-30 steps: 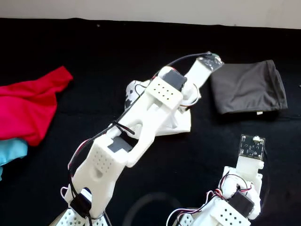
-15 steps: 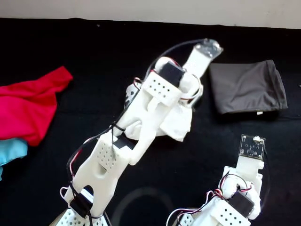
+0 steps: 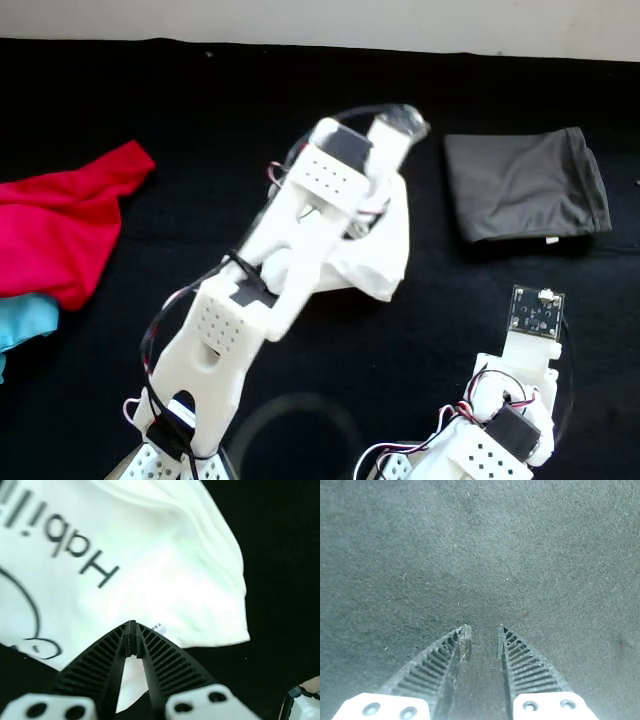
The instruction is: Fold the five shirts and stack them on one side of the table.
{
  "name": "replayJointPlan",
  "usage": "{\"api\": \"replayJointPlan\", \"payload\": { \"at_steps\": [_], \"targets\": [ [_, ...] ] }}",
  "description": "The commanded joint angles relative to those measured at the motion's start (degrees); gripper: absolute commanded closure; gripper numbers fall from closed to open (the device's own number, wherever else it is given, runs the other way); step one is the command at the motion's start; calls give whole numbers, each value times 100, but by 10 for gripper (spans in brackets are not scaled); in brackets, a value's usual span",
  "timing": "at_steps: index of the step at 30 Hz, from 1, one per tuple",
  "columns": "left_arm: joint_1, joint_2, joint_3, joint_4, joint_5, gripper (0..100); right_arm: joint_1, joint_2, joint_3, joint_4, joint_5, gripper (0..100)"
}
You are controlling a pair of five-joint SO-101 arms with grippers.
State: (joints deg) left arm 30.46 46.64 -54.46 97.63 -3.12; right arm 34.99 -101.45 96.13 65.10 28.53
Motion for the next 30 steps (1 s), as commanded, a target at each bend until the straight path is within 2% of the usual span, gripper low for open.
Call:
{"api": "replayJointPlan", "payload": {
  "at_steps": [1, 4, 8, 18, 21, 25, 30],
  "targets": [
    [576, -22, 277, -88, 44, 991, 57, -57, 716, 31, -62, 899],
    [892, -13, 523, -325, 44, 991, 66, -57, 716, 31, -62, 899],
    [919, -66, 541, -853, 62, 991, 66, -66, 716, 31, -62, 899],
    [-31, -13, -848, -1037, 53, 990, 66, -66, 716, 31, -62, 899],
    [-259, 145, -778, -1354, 44, 989, 57, -66, 716, 31, -62, 899],
    [-330, 593, -769, -1530, 53, 989, 57, -66, 716, 31, -62, 899],
    [-268, 760, -769, -2268, 79, 989, 57, -66, 716, 31, -62, 899]
  ]
}}
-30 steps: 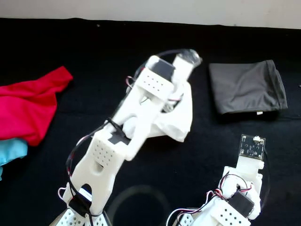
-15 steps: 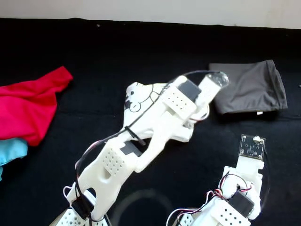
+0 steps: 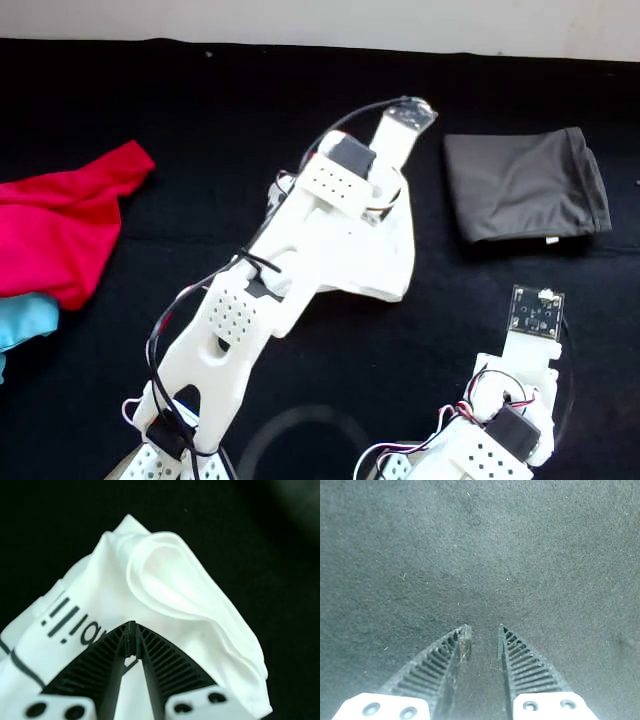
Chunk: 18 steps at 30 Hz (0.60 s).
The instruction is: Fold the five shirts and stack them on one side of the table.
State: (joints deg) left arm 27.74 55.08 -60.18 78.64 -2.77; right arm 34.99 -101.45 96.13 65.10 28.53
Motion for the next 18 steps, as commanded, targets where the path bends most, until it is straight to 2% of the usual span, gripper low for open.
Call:
{"api": "replayJointPlan", "payload": {
  "at_steps": [1, 4, 10, 18],
  "targets": [
    [48, -84, -198, -501, 44, 989, 57, -66, 716, 31, -62, 899],
    [171, -75, -207, -791, 44, 986, 57, -66, 716, 31, -62, 899],
    [382, 295, -233, -1213, 44, 895, 57, -66, 716, 22, -62, 899],
    [338, 945, -1525, -1284, 35, 896, 57, -57, 716, -22, -70, 899]
  ]
}}
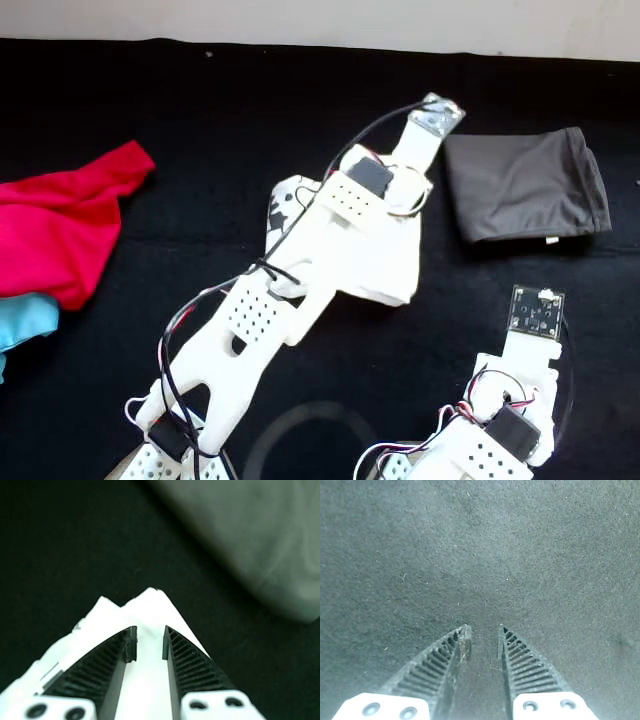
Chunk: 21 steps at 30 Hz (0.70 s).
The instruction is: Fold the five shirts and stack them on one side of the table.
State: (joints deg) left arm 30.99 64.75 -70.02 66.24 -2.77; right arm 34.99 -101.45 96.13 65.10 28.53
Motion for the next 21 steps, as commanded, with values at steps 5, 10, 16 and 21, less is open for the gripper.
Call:
{"api": "replayJointPlan", "payload": {
  "at_steps": [5, 10, 16, 21],
  "targets": [
    [-593, -84, -1270, 747, 35, 896, 57, -57, 716, -22, -70, 899],
    [-1209, -84, -1815, 2040, 9, 896, 57, -57, 716, -22, -70, 899],
    [-1508, -110, -1868, 3288, 0, 999, 57, -57, 716, -22, -70, 899],
    [-1675, -92, -1868, 3385, 0, 991, 57, -57, 716, -22, -70, 899]
  ]
}}
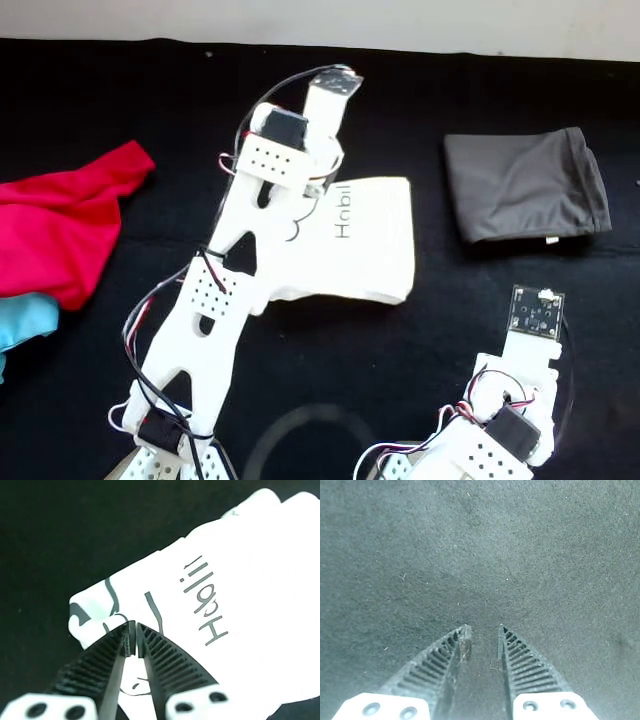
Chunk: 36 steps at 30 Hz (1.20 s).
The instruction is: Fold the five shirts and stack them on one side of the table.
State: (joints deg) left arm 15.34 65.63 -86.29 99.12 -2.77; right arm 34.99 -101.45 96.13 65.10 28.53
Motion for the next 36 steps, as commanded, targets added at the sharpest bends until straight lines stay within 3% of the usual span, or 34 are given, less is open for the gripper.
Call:
{"api": "replayJointPlan", "payload": {
  "at_steps": [1, 5, 12, 20, 25, 27, 30, 36],
  "targets": [
    [-145, -171, -242, 97, 0, 991, 57, -57, 716, -22, -70, 899],
    [-470, -154, -207, 0, -9, 991, 57, -57, 716, -22, -70, 899],
    [-813, -154, -207, -985, 26, 986, 57, -57, 716, -22, -70, 899],
    [-673, -180, -242, -774, 26, 867, 57, -57, 716, -22, -70, 899],
    [-725, -303, -541, -202, 18, 867, 57, -57, 716, -22, -70, 899],
    [-708, -356, -637, 255, 9, 885, 57, -57, 716, -22, -70, 899],
    [-673, -444, -215, 308, 9, 995, 57, -57, 716, -22, -70, 899],
    [-189, -1051, 1393, 316, 9, 992, 57, -57, 716, -22, -70, 899]
  ]
}}
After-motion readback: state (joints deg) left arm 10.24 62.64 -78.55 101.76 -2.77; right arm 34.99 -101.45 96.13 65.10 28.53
